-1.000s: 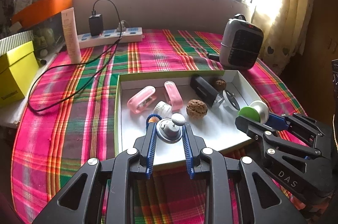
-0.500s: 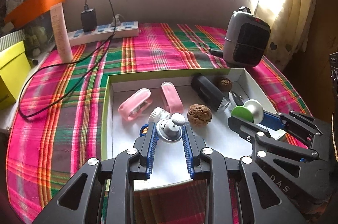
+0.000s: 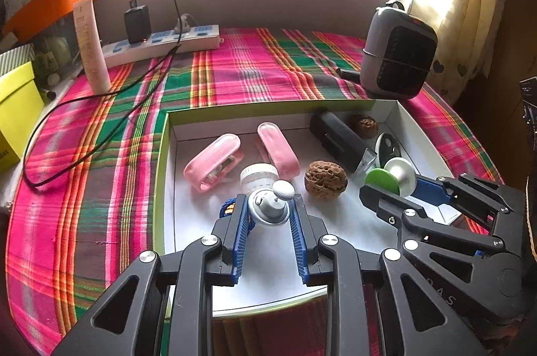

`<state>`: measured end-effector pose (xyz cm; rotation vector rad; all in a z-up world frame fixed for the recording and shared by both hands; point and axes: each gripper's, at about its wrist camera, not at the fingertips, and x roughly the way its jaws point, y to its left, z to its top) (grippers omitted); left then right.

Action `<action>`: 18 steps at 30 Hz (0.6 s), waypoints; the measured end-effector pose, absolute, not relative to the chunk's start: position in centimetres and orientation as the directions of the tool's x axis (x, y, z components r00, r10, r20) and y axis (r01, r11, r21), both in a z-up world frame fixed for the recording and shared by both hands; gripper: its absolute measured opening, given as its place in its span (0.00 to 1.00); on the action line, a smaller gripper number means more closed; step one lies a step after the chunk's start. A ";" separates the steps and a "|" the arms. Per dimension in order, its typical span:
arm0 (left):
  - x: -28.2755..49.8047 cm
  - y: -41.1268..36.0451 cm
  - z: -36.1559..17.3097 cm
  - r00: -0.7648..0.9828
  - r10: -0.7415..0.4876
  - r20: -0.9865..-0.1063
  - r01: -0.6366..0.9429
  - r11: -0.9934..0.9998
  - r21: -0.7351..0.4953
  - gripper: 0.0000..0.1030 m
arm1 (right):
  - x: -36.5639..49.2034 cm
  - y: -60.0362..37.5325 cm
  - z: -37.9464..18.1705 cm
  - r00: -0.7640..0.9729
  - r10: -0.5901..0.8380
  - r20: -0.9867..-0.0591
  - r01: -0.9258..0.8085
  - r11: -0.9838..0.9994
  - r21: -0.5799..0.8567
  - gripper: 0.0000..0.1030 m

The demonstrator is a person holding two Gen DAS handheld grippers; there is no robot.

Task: Organize objects
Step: 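Carry the white knob with left gripper while right gripper carries spool into box, then open left gripper releasing white knob while right gripper releases spool in box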

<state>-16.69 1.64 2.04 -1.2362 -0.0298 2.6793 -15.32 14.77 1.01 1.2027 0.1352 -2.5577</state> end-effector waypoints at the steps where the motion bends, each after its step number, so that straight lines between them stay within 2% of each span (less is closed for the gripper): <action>1: -16.7 1.6 2.0 -0.634 0.180 -0.752 -0.163 -0.982 -0.097 0.22 | -15.4 14.8 1.0 -0.598 -0.238 -0.765 0.317 -0.947 0.047 0.32; 18: -16.8 1.8 1.9 -0.632 0.184 -0.753 -0.169 -0.981 -0.097 0.22 | -15.6 14.9 0.5 -0.591 -0.228 -0.774 0.306 -0.951 0.046 0.32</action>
